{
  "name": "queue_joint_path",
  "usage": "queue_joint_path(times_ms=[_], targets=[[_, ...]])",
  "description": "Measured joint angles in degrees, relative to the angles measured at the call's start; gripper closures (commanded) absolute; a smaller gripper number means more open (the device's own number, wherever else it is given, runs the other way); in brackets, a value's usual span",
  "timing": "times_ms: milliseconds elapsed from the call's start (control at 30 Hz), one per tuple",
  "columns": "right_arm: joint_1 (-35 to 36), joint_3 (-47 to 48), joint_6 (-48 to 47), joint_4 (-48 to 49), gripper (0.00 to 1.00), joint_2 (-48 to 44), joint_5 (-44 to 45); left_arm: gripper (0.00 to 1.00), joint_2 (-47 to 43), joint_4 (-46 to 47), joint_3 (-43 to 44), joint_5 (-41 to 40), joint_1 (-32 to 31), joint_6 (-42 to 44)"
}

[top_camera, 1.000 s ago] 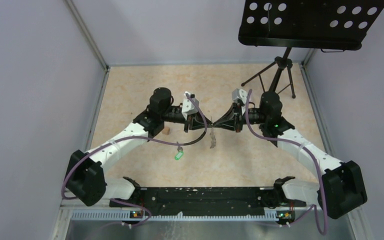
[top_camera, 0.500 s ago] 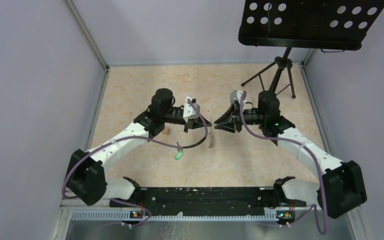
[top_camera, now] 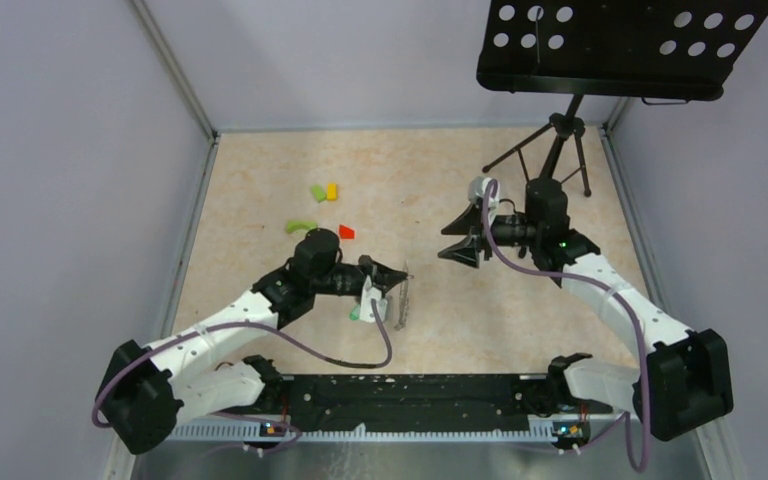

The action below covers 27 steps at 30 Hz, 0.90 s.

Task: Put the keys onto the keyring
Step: Adjust the keyring.

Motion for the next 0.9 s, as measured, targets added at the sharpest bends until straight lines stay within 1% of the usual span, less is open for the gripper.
queue_joint_path(times_ms=[167, 367, 433, 533, 633, 767, 900], targets=[[0.0, 0.6, -1.4, -2.1, 0.45, 1.1, -0.1, 1.0, -1.4, 0.4, -3.2, -6.7, -3.9, 6.8], [0.3, 0.7, -3.3, -4.6, 0.44, 1.2, -0.1, 1.0, -2.1, 2.1, -4.8, -11.6, -5.6, 8.9], [1.0, 0.9, -4.5, -5.7, 0.44, 1.2, 0.3, 1.0, -2.1, 2.8, -4.8, -12.4, -5.7, 7.2], [3.6, 1.7, -7.2, -7.9, 0.45, 1.1, 2.2, 1.0, -1.6, 3.0, -4.0, -13.4, -5.6, 2.1], [6.8, 2.3, -9.9, -9.5, 0.47, 0.9, 4.4, 1.0, -0.1, 2.4, -1.6, -13.4, -5.6, -3.3], [10.3, 2.5, -12.7, -11.1, 0.52, 0.0, 7.6, 1.0, 2.5, 0.2, 3.0, -12.5, -5.6, -9.9], [11.9, 2.6, -14.1, -11.3, 0.6, -0.6, 9.2, 1.0, 4.7, -2.1, 5.7, -11.1, -5.6, -14.8]])
